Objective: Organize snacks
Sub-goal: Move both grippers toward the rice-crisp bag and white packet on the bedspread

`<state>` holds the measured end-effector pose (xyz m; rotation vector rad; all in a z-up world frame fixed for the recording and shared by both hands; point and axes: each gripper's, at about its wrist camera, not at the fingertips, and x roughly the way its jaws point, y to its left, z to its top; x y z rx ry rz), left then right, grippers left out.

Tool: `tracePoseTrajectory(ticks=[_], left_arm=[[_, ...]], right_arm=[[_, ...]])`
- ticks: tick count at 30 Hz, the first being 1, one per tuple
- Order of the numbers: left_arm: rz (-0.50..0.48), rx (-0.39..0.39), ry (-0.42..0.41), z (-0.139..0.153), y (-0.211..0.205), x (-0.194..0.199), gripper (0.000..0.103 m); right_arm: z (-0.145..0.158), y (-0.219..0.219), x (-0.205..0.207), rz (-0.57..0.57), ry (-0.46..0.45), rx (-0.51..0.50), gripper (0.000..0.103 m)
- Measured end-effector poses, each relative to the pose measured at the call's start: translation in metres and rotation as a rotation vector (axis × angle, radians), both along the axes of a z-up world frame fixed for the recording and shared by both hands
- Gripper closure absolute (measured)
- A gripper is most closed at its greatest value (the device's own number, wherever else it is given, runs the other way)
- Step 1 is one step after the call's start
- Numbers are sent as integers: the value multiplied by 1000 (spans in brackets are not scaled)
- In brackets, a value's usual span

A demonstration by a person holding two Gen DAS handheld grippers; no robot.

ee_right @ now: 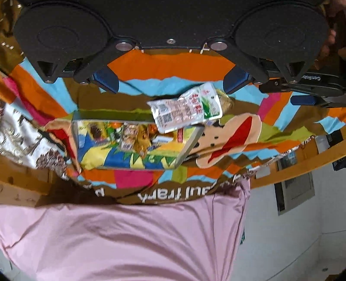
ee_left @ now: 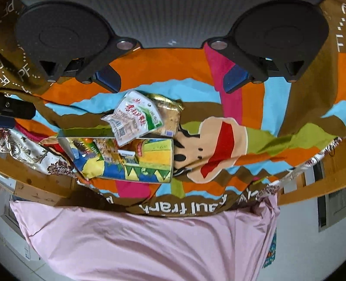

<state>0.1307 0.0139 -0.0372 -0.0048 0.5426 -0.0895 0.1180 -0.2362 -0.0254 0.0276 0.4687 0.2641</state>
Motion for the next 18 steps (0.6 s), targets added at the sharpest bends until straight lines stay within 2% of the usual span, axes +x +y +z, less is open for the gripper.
tracePoseTrajectory(ticks=[10,18], left_arm=[[-17,35,36,-18,6,37,0],[-32,29,44,-30,12,63,0]], right_arm=[[-27,5,43,7,140,44,1],[-41,14,80,59,171,82,1]])
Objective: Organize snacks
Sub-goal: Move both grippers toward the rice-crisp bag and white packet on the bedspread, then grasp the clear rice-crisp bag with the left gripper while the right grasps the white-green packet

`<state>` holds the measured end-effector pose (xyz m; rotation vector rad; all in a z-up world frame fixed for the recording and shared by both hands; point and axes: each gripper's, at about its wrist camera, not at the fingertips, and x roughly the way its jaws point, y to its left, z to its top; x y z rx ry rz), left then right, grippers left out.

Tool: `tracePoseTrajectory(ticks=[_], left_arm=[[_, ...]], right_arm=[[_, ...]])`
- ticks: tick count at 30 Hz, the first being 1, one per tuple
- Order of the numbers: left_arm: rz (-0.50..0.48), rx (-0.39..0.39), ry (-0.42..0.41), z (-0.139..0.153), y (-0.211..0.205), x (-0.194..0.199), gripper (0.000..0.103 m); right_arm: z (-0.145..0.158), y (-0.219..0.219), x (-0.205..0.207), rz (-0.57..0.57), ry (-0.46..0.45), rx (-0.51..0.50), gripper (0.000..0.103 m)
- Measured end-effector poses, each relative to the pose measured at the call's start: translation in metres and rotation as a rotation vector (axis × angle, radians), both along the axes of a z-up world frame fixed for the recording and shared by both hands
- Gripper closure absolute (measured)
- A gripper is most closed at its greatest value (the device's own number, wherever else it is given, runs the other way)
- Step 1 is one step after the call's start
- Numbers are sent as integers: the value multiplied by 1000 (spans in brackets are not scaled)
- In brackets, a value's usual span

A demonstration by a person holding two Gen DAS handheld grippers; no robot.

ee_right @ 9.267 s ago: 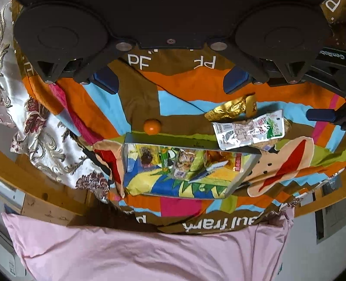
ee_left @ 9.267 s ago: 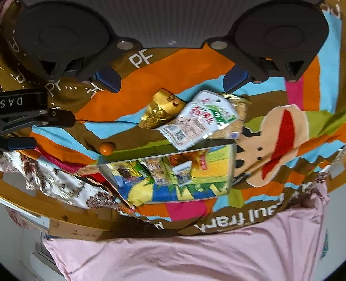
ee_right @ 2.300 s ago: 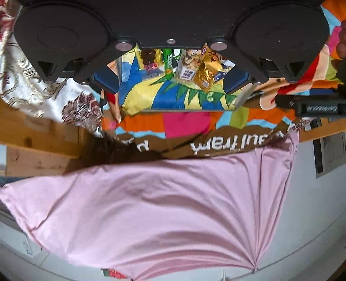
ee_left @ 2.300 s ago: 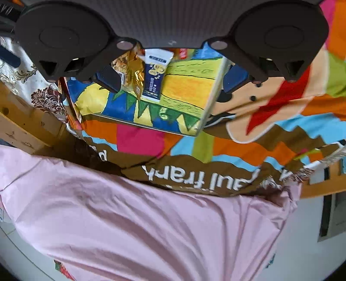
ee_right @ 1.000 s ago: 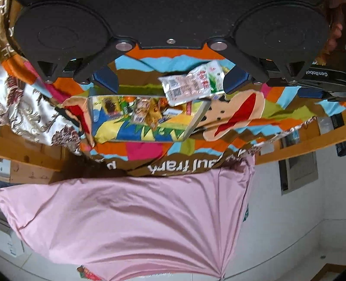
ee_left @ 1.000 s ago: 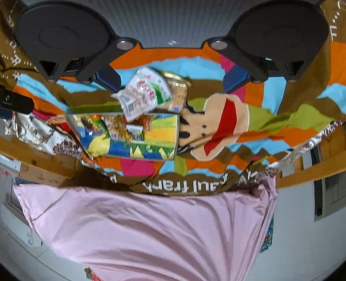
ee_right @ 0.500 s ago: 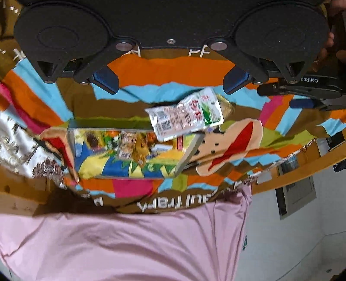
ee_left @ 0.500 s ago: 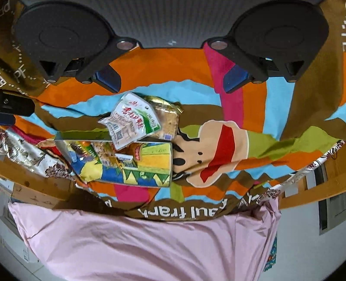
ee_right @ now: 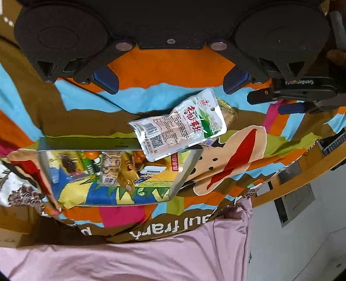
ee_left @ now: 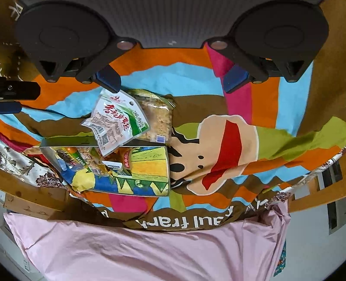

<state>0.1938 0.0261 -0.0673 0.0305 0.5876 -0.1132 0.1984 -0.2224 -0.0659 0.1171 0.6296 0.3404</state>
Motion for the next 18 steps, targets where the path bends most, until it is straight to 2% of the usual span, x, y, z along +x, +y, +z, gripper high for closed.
tracePoseTrajectory(ticks=[6,11,18], left_arm=[[11,-50,17,-10,8,16,0],[36,-108,51,-20,18,23,0],[43,-147,60,-26,24,24,0]], right_arm=[[-16,7,37,44,63,82,2],[-33,12,67,38,120,158,8],[-48,9,98,-8,140,269,18]])
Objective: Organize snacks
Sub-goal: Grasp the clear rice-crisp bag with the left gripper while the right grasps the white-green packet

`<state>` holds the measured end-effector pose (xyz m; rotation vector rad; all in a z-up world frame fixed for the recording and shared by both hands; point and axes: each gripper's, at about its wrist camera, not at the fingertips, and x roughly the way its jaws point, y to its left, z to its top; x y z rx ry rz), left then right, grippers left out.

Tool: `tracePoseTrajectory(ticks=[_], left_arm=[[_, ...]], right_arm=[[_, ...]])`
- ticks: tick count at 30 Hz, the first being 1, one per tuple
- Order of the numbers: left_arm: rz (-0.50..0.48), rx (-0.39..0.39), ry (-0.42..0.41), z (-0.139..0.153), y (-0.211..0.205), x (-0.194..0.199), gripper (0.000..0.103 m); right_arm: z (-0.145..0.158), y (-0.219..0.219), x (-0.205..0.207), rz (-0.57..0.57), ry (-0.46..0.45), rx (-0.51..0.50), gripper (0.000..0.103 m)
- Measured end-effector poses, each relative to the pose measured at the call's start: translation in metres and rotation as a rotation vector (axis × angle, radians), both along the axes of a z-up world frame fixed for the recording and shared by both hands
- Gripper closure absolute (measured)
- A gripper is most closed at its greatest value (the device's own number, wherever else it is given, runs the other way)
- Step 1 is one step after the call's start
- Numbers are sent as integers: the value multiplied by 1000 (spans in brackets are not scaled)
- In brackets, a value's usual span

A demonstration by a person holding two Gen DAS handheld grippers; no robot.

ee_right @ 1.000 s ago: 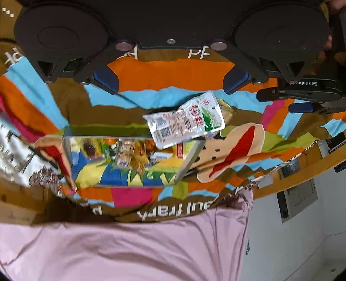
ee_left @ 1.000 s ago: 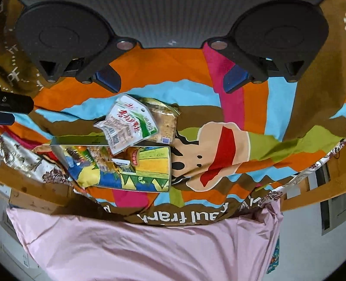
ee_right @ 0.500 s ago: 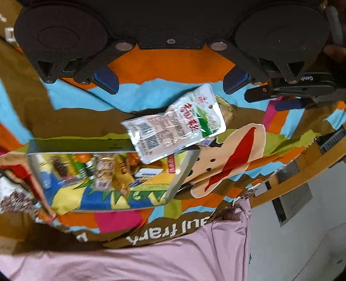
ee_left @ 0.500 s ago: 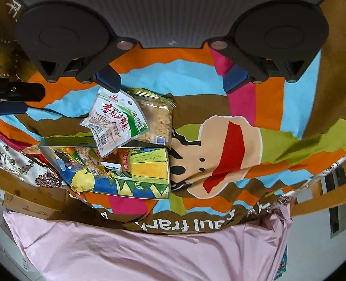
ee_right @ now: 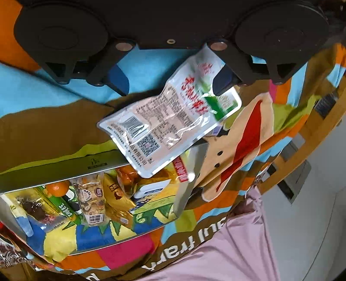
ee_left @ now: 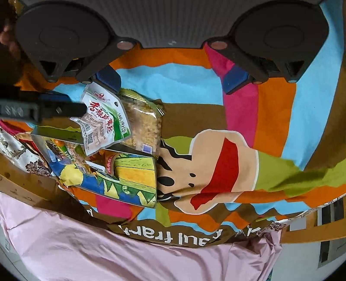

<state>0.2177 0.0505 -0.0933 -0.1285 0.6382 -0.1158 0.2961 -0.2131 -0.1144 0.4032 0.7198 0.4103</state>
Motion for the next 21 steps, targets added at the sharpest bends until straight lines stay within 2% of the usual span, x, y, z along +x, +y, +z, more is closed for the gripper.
tracePoseTrajectory(ticks=[2,4,7,10,13,16,21], left_arm=[[0,0,-4,-1,0,-1,0],[0,-1,-5,-1,-1,-1,0],[1,6,4,-2,-2,-1,0],[-1,20,6,-1,-5,1,0],[0,31,3,1,-9,3,0],[4,26,-6,5,-14,5,0],[9,23,-20,13,-24,8,0]], right_arm=[[-2,0,6,-10,0,20,22],[-3,1,10,-20,6,32,31],[-4,1,12,-26,23,27,60],[-4,-1,11,-31,44,53,70],[0,0,9,-38,55,51,74],[8,-1,4,-47,50,-3,75],[18,-21,-9,-83,121,-84,78]])
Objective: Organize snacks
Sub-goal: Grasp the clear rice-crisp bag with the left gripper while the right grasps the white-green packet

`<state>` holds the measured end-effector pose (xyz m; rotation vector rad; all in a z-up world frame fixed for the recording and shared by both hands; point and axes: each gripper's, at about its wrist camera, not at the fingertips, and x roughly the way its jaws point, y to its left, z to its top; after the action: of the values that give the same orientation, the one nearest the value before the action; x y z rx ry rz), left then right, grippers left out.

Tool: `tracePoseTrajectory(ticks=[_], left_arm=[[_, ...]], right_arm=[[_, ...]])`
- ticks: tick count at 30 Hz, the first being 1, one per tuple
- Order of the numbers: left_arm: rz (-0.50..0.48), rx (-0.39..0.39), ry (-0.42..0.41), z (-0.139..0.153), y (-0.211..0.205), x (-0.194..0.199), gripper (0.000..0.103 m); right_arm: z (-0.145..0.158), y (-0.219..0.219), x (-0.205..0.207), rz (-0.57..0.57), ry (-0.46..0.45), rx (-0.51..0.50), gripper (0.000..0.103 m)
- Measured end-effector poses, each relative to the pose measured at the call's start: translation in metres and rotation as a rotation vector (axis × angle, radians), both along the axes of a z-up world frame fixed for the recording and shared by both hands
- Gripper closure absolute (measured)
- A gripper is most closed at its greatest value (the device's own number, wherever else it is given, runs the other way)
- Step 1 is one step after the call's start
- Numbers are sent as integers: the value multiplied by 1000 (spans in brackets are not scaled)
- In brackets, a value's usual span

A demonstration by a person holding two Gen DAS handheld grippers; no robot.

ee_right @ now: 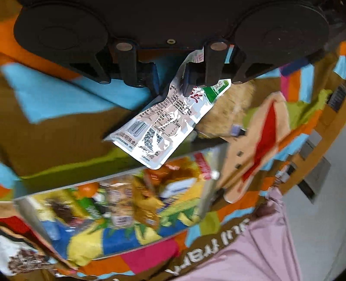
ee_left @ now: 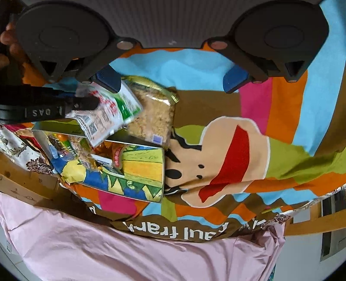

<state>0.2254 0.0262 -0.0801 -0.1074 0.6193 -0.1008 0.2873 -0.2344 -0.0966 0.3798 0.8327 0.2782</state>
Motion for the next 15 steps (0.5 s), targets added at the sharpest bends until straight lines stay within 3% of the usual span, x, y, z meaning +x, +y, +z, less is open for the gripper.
tracePoseTrajectory(ticks=[3,7,15], left_arm=[[-9,13,-9,4,-9,1,0],[-36,36,-3,5,-23,3,0],[-94,171,9,4,-53,26,0]], right_arm=[[5,-18,-13,-7,31,-10,79],[20,-25,-28,-28,7,-113,79],[32,-25,-31,-16,-54,-252,78]])
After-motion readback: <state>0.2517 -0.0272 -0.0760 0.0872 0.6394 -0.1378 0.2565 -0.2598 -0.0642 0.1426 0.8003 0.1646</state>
